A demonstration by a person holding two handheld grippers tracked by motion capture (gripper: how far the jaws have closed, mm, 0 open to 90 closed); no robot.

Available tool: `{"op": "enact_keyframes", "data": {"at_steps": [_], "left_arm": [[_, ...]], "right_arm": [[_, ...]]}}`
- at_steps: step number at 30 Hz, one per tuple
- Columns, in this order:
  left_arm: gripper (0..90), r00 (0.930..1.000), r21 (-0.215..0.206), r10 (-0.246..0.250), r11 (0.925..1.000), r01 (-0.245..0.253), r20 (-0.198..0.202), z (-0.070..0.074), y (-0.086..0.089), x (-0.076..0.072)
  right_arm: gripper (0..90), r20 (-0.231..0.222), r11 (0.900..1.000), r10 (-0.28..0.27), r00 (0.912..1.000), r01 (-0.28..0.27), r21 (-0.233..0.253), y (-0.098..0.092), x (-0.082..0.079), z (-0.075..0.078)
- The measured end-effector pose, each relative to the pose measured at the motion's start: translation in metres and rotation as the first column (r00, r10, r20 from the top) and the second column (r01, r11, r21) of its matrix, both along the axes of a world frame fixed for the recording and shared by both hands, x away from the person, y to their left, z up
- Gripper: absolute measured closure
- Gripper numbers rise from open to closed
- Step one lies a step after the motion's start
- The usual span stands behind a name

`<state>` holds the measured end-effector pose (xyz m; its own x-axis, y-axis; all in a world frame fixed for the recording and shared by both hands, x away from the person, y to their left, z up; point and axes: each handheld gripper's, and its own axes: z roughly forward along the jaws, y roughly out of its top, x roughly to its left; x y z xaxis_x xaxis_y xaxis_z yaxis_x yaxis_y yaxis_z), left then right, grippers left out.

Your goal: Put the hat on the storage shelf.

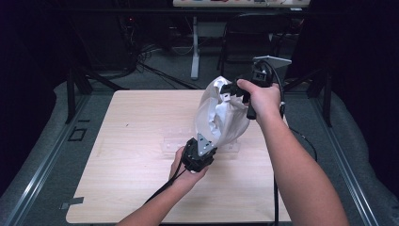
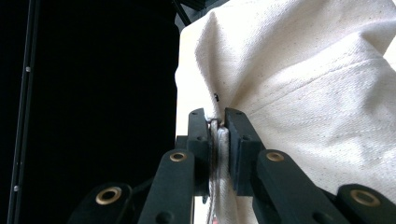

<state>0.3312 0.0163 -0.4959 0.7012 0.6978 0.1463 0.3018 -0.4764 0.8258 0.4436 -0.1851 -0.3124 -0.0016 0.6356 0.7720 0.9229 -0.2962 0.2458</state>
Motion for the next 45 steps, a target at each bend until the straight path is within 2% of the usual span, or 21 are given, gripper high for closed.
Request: {"op": "enact_keyframes", "data": {"at_steps": [3,6,9,10,14,20,27,34,36,43,45], "left_arm": [[75.9,0.9999,0.014,-0.009,0.9999,0.009,0.014,0.002,0.004,0.000],[79.2,0.9993,0.011,-0.017,0.9998,0.017,0.032,0.003,0.010,0.000],[80.3,0.9993,0.000,-0.025,0.9997,0.025,0.029,0.004,0.015,0.002],[81.0,0.9992,-0.019,-0.030,0.9993,0.030,0.026,0.004,0.019,0.003],[82.1,0.9980,-0.043,-0.055,0.9975,0.056,0.030,0.003,0.026,0.005],[83.7,0.9945,-0.059,-0.099,0.9932,0.101,0.036,0.004,0.031,0.010],[84.4,0.9842,-0.122,-0.174,0.9767,0.177,0.032,0.005,0.037,0.023],[84.2,0.9809,-0.170,-0.194,0.9663,0.193,0.014,0.002,0.051,0.031],[84.1,0.9819,-0.170,-0.189,0.9673,0.188,0.007,0.001,0.055,0.031],[83.8,0.9827,-0.208,-0.185,0.9616,0.179,-0.007,-0.005,0.068,0.030],[83.9,0.9837,-0.203,-0.180,0.9632,0.175,-0.002,-0.006,0.068,0.029]], "right_arm": [[81.2,0.002,1.000,-0.001,1.0000,0.001,-0.001,-0.001,0.000,0.000],[81.3,0.003,1.000,0.001,1.0000,-0.001,-0.001,-0.002,-0.001,0.002],[81.3,0.004,1.000,0.004,1.0000,-0.004,-0.004,-0.002,-0.001,0.003],[81.4,0.010,1.000,0.005,0.9999,-0.005,0.000,-0.002,-0.002,0.005],[81.6,0.014,1.000,0.013,0.9998,-0.013,-0.003,-0.002,-0.003,0.007],[81.7,0.015,1.000,0.010,0.9998,-0.010,-0.004,-0.003,-0.003,0.008],[81.7,0.029,1.000,-0.006,0.9996,0.006,-0.005,-0.008,-0.003,0.011],[81.7,0.027,1.000,0.004,0.9996,-0.004,0.001,-0.002,-0.002,0.008],[81.7,0.026,1.000,0.010,0.9996,-0.010,0.003,0.001,-0.001,0.007],[81.6,0.020,0.999,0.034,0.9992,-0.034,-0.002,0.013,0.000,0.004],[81.5,0.018,0.999,0.041,0.9990,-0.041,-0.007,0.016,0.000,0.004]]}}
